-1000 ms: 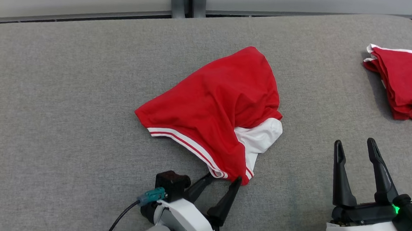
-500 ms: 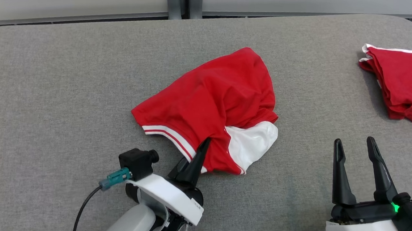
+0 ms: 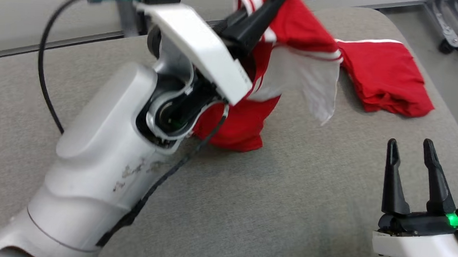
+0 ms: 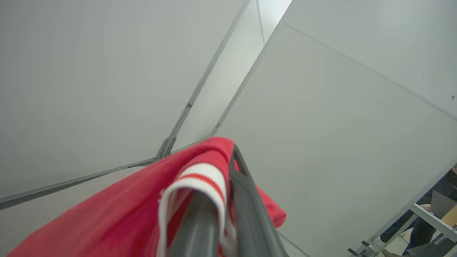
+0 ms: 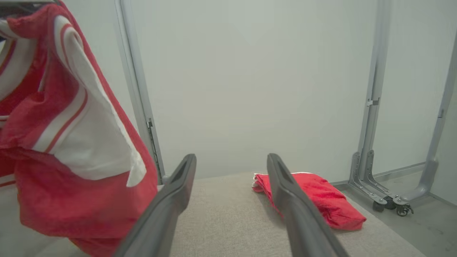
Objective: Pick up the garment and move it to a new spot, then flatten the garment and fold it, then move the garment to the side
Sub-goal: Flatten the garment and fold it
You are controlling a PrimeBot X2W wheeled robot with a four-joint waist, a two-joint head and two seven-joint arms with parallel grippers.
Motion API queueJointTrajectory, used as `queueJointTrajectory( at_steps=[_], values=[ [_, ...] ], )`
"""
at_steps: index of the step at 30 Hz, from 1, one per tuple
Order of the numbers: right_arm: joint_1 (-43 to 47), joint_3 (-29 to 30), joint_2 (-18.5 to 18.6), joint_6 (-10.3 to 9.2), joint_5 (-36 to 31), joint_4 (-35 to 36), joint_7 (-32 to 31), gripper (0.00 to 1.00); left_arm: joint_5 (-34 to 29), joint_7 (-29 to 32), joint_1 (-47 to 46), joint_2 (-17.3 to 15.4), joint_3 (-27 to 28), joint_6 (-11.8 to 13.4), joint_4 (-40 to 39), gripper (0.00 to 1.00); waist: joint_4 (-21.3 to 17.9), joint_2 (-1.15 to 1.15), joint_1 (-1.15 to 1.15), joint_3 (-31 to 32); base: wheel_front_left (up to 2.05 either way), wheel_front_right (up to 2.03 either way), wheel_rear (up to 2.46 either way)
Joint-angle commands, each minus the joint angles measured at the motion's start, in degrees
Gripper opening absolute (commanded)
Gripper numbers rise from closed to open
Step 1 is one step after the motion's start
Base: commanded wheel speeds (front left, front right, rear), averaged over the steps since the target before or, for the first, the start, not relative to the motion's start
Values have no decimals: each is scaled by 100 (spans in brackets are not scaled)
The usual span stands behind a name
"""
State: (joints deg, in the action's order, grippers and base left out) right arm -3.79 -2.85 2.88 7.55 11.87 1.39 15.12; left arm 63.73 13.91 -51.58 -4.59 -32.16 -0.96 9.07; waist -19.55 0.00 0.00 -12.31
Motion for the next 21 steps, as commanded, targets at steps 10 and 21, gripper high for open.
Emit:
queueJointTrajectory(
  at_steps=[10, 21],
  values=[
    [195, 466, 6, -12, 60, 53, 4, 100, 461, -398, -1713, 152, 78, 200, 641, 0, -580, 0, 0, 238, 0, 0, 0],
    [275, 1187, 2, -12, -123, 192, 3, 100, 1132, -726, 2270, -974, 251, 862, -34, 0, 190, 0, 0, 33, 0, 0, 0]
  ],
)
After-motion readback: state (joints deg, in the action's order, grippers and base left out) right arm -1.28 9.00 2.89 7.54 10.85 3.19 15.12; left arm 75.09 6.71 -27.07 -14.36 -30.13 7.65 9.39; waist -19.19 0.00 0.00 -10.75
